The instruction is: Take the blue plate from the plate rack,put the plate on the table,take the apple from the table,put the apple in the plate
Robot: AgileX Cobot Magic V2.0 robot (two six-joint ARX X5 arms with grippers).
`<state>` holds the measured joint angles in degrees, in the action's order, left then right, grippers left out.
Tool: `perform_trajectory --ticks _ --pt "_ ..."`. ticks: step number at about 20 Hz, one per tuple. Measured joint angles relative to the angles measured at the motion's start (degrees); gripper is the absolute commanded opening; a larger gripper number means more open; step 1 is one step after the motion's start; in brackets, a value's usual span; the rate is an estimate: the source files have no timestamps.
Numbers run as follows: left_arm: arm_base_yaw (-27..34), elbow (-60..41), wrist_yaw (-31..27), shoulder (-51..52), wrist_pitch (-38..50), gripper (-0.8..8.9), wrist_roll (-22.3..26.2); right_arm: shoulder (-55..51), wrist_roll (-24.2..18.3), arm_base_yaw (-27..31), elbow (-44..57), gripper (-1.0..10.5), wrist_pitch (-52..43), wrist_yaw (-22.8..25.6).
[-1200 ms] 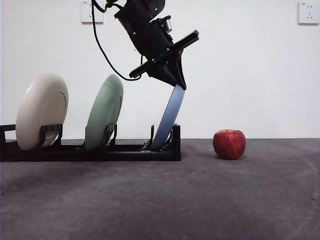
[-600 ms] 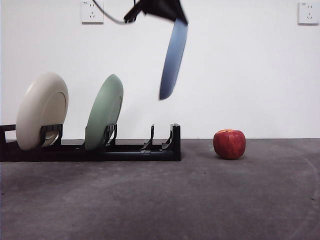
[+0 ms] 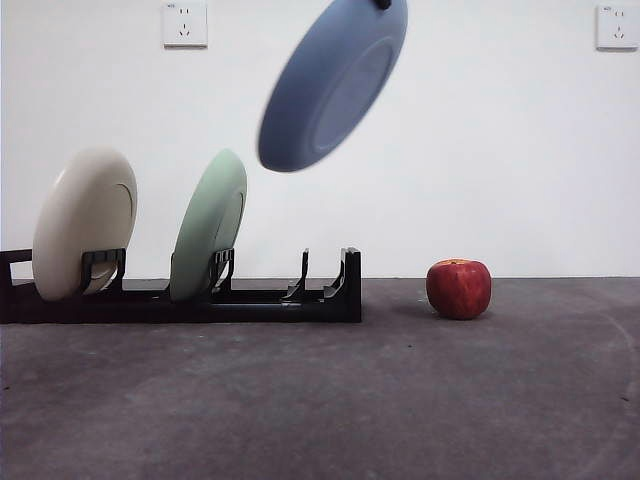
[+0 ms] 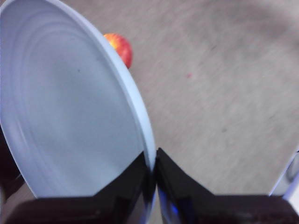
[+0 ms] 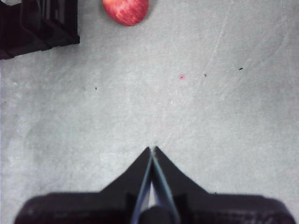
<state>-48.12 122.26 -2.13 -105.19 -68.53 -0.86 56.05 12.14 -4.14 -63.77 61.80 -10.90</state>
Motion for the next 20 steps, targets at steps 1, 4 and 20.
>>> perform_trajectory --ticks 1,4,20 --pt "-1.3 0.0 -2.2 0.0 -2.1 -0.08 0.3 0.0 0.0 0.0 0.0 0.0 0.0 0.2" --pt "-5.1 -0.7 -8.9 0.0 -6.2 -0.08 1.5 0.0 0.0 0.0 0.0 0.0 0.0 0.6" --pt "-19.1 -47.1 -23.9 8.5 17.7 -0.08 6.5 0.0 -0.2 0.0 0.0 0.0 0.4 2.1"
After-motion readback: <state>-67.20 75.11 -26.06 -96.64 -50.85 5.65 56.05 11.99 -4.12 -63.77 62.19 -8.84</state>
